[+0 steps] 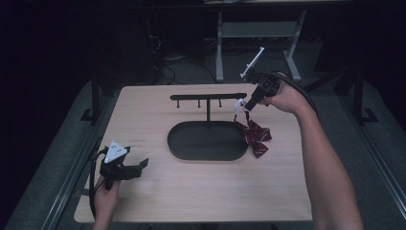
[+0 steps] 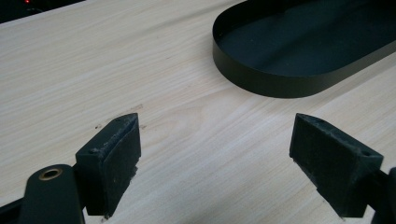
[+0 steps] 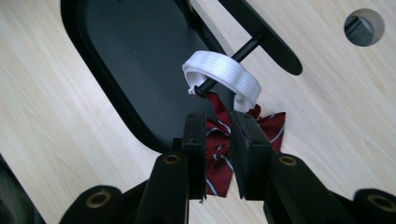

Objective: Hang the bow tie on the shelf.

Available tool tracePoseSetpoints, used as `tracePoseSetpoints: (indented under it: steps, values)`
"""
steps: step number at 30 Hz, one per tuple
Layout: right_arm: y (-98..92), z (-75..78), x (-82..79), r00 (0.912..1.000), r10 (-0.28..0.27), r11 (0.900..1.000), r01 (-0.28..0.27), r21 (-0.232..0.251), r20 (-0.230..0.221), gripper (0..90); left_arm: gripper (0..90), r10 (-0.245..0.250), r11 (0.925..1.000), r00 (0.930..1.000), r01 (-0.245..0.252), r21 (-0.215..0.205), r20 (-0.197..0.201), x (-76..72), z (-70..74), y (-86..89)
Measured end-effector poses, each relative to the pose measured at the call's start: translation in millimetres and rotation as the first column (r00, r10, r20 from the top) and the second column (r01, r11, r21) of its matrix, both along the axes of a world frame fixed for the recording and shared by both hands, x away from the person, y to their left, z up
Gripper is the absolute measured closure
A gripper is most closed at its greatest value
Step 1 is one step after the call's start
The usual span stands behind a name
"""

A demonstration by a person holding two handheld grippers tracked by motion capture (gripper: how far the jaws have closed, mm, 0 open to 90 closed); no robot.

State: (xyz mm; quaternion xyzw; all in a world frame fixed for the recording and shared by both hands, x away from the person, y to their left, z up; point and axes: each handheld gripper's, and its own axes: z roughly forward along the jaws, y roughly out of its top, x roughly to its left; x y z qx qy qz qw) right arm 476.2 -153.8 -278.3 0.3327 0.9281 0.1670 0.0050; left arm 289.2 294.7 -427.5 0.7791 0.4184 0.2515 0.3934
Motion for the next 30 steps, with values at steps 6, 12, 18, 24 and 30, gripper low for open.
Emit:
tracePoseSetpoints:
  steps: [6, 12, 18, 24, 30]
  values:
    - [-5.1, -4.4, -0.5, 1.0, -0.001, 1.0, 0.001, 0.009, -0.008, 74.6, 16.3, 0.002, 1.0, 1.0, -0.002, 0.001, -0.001, 0.3, -0.2, -0.3]
    - [-10.6, -6.0, -0.3, 0.9999, -0.004, 1.0, 0.004, 0.021, -0.01, 72.7, 16.3, 0.002, 1.0, 1.0, -0.002, 0.005, -0.001, 1.4, -0.8, -0.7]
    - [-16.2, -6.1, -0.9, 0.9999, -0.004, 1.0, 0.004, 0.031, -0.013, 70.7, 16.3, 0.006, 1.0, 1.0, -0.006, -0.005, 0.002, 1.4, -1.5, -1.9]
    - [-19.5, -9.6, -3.1, 0.9997, -0.003, 0.999, 0.004, 0.044, -0.024, 67.4, 16.2, 0.009, 0.9999, 1.0, -0.009, -0.007, 0.0, -0.1, -1.3, -1.2]
    - [-22.9, -14.3, -6.1, 0.9994, -0.011, 0.999, 0.013, 0.053, -0.033, 64.9, 16.3, 0.007, 1.0, 1.0, -0.007, -0.007, -0.003, -0.9, -1.3, -1.2]
